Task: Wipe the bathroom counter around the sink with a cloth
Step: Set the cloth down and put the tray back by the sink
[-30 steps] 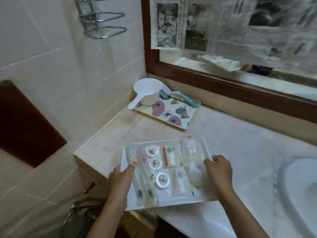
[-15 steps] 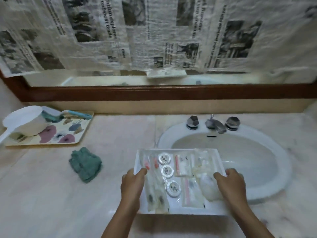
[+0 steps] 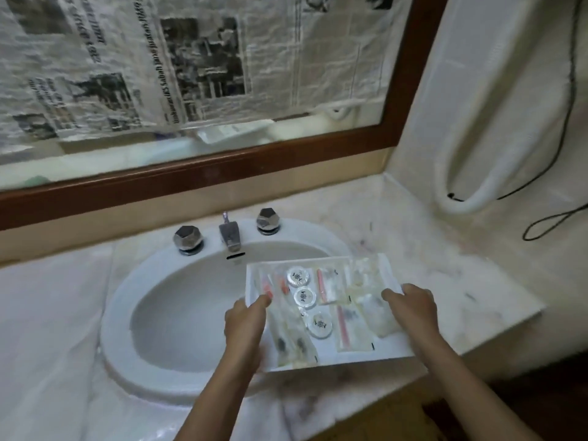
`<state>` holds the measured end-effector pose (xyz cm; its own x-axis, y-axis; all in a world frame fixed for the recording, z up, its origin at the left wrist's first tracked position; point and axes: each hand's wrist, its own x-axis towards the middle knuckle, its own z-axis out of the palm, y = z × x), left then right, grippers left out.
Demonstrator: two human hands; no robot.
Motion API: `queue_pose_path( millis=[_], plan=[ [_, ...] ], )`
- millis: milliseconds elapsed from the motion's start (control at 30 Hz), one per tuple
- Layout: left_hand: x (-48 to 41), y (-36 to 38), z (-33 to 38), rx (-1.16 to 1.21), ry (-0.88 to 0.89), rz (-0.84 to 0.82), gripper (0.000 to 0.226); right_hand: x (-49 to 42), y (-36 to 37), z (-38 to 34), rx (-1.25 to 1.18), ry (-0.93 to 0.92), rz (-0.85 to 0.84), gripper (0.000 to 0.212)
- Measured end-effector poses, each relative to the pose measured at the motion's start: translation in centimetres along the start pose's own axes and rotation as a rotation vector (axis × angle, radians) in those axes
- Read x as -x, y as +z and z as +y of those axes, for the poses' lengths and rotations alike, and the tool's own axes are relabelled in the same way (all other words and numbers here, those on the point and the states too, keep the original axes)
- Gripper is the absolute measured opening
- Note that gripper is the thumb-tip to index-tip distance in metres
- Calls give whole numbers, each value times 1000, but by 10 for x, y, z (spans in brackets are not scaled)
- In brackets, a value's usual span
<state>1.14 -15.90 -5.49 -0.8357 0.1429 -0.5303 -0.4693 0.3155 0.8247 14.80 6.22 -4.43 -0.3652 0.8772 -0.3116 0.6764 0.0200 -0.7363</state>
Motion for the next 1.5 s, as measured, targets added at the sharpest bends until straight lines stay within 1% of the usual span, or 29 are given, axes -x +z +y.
queue_pose_path(
  millis=[67,100,200,233,333,400,567,667,733,967,1067,1167,1200,1333,1400,1500],
  plan=[
    [-9,33,14,-11,17,-38,65,-29,-12,-2,1,41,16,26],
    [-15,49,19,-14,16,-55,68,-48,-17,-3,11,63,19,27],
    [-39,96,41,-29,14,-75,89,-100,-26,-18,81,61,43,47],
    [-52,113,49,-21,9,-67,92,-122,-27,-27,106,50,47,52],
    [-89,157,75,0,8,-23,81,-187,-26,-55,179,15,31,59],
    [-114,181,91,0,1,5,76,-224,-24,-74,191,-17,14,59],
    [-165,218,135,21,-16,28,76,-295,-15,-111,171,-49,-64,61],
    [-194,236,156,17,0,76,68,-334,-2,-130,181,-79,-91,62],
    [-208,245,163,23,-10,94,68,-355,8,-138,195,-93,-99,61],
    [-234,269,166,-8,-122,157,81,-399,33,-143,189,-99,-112,59],
    [-237,274,167,-10,-100,155,88,-408,39,-138,126,-90,-146,61],
    [-238,276,168,43,-90,152,96,-412,41,-133,53,-113,-176,65],
    [-237,276,166,58,-78,137,96,-412,40,-132,28,-115,-190,67],
    [-237,277,157,74,-28,82,81,-415,39,-128,-32,-110,-249,65],
    [-238,279,154,52,-8,74,82,-418,39,-126,-22,-117,-259,64],
    [-236,283,150,-51,31,70,88,-415,39,-125,46,-159,-253,68]
  ],
)
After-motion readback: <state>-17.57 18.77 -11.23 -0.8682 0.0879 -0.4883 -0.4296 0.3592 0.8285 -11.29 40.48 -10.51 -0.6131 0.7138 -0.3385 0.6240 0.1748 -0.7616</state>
